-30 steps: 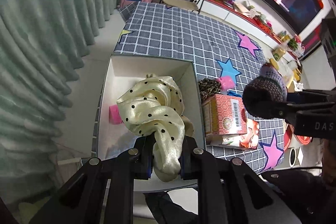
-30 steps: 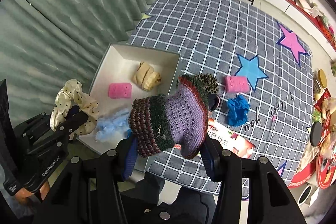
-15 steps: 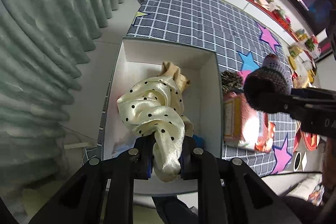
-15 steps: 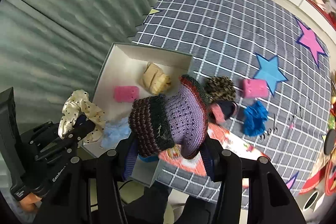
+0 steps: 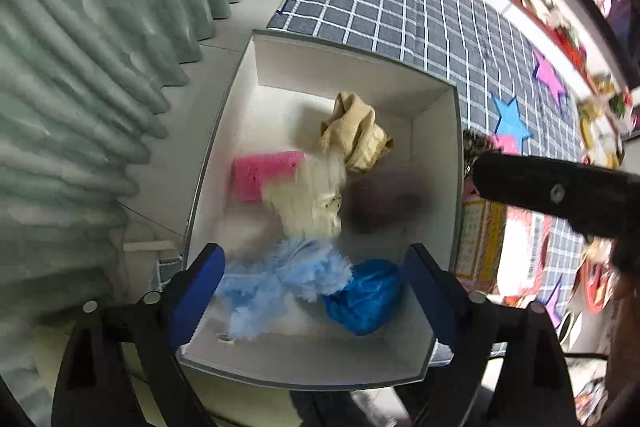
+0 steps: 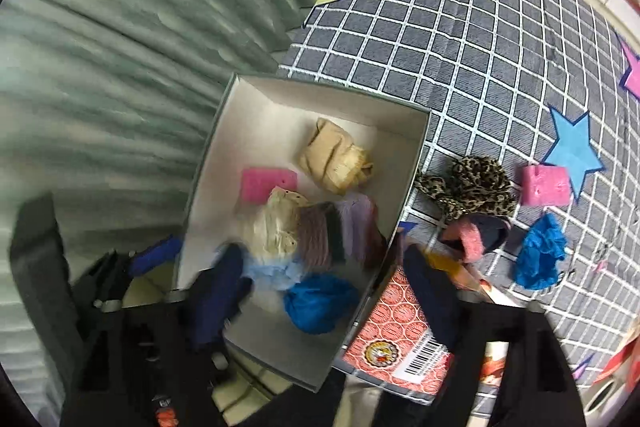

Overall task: Organize soft objects
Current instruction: 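Open both tools to drop the scarf and knit hat into the box, then grasp the pink foam block with the left tool while the right tool grasps the blue cloth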

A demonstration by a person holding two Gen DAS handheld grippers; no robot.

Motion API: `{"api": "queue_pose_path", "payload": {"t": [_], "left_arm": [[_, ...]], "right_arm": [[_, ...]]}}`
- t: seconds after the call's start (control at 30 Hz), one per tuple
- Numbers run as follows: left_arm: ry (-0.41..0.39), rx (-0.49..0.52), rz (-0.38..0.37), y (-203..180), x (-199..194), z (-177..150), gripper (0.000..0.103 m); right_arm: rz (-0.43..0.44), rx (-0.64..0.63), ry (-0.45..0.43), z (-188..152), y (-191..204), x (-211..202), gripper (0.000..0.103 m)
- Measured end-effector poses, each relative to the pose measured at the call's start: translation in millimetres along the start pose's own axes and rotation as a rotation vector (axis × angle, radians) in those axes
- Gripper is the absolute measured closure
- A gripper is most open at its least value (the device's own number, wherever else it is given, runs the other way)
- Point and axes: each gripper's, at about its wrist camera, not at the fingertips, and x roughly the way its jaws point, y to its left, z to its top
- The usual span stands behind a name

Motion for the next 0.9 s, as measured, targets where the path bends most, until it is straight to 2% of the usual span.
{"api": "queue_pose_path", "payload": {"t": [0.07, 0.23, 0.37, 0.5, 0.67, 0.9], "left_arm": [[0.001, -0.025, -0.009, 2.7, -1.8, 2.0, 0.000], [-0.014, -0.046, -0.068, 1.1, -11.5, 11.7, 0.000], [-0.013, -0.028, -0.108, -13.1, -17.7, 22.5, 0.000], [-0.010, 0.029, -0.116, -41.9, -22.2, 31.8, 0.000], [0.042, 0.103, -0.130, -83.0, -13.8, 43.9, 0.000], [0.114, 0.229, -0.077, -150.0, 16.6, 66.4, 0.000]], "right_arm": [[0.014, 0.026, -0.008, 0.7, -5.9, -3.8, 0.017], [0.015, 0.129, -0.073, 0.2, -43.0, -29.4, 0.017], [-0.040, 0.272, -0.098, -9.6, -105.6, -43.9, 0.017], [-0.151, 0.438, -0.058, -31.8, -176.5, -36.0, 0.017], [-0.148, 0.561, 0.025, -54.9, -233.6, -7.1, 0.017], [-0.144, 0.493, 0.097, -48.1, -246.8, 43.5, 0.017]]}}
